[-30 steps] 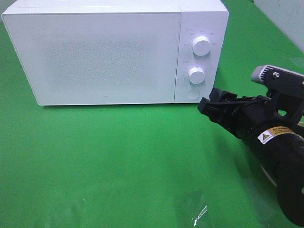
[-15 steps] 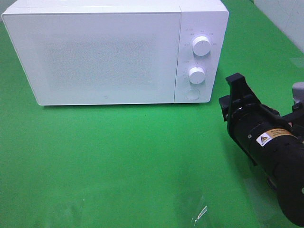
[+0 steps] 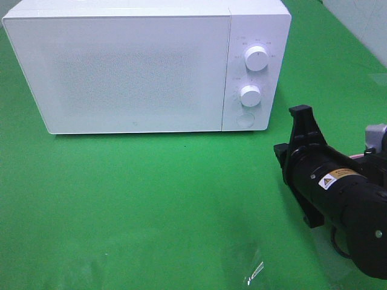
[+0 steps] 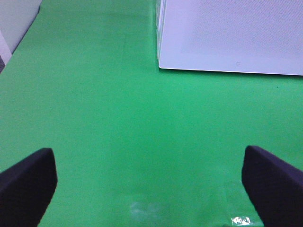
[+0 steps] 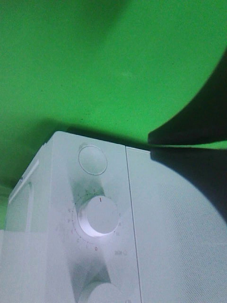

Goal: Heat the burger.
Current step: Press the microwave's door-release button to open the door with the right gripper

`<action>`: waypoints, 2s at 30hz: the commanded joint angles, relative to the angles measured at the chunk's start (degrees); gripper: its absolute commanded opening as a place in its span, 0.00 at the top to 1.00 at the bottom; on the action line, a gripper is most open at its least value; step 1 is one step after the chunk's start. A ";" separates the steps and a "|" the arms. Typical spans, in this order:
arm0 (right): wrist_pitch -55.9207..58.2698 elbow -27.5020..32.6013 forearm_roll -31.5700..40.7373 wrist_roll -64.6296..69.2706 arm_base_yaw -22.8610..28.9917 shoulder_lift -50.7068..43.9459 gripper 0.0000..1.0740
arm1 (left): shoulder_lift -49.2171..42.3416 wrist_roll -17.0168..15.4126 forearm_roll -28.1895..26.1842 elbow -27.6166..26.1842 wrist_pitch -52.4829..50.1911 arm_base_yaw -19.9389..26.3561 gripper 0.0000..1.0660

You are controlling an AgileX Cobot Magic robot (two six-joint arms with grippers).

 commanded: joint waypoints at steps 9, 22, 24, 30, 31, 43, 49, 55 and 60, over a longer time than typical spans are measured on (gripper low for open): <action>2.35 -6.88 -9.51 7.28 -6.02 5.96 1.00 | -0.97 -0.06 -0.11 0.00 -0.97 -0.23 0.08; 5.96 -15.53 -15.24 9.74 -12.49 13.29 1.00 | -0.97 -0.06 -0.06 0.00 -0.97 -0.23 0.08; 6.02 -16.56 -16.10 9.74 -13.29 14.27 1.00 | -0.97 -0.06 -0.06 0.00 -0.97 -0.23 0.08; 7.16 -20.57 -17.25 9.97 -15.13 16.90 1.00 | -0.97 -0.06 -0.06 0.00 -0.97 -0.23 0.08; 7.68 -21.31 -17.48 9.97 -15.47 17.36 1.00 | -0.97 -0.06 -0.06 0.00 -0.97 -0.23 0.08; 9.00 -27.56 -17.19 10.20 -17.07 22.69 1.00 | -0.92 -0.06 -0.06 0.00 -0.97 -0.23 0.08; 8.88 -30.08 -17.42 10.14 -18.05 24.69 1.00 | -0.92 -0.06 -0.06 0.00 -0.97 -0.23 0.08; 4.98 -30.25 -17.19 10.14 -18.22 24.87 1.00 | -0.86 -0.06 -0.06 0.00 -0.97 -0.23 0.08; 3.61 -30.19 -17.36 9.74 -18.22 23.09 1.00 | -0.86 -0.06 -0.06 0.00 -0.97 -0.23 0.08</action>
